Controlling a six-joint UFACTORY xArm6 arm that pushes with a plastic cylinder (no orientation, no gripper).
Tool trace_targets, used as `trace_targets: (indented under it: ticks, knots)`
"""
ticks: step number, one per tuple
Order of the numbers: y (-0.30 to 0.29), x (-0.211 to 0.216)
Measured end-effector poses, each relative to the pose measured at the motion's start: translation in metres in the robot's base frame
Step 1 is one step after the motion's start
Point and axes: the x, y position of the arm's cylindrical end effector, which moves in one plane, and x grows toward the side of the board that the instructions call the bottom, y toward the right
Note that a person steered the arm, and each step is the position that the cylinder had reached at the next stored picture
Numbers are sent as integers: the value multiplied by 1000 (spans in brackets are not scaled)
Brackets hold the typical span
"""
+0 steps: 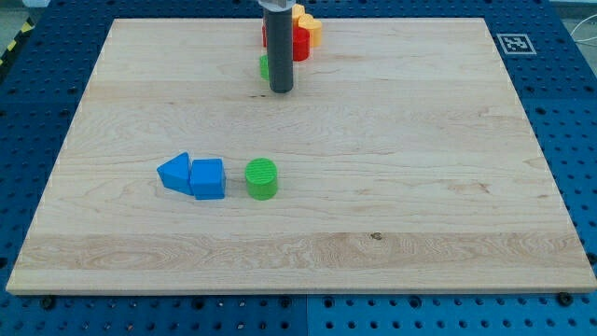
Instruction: Slide the green star closer to red circle
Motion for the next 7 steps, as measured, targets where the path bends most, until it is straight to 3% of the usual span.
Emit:
trace_targets:
  ticks: [7]
  knots:
    - [-19, -31]
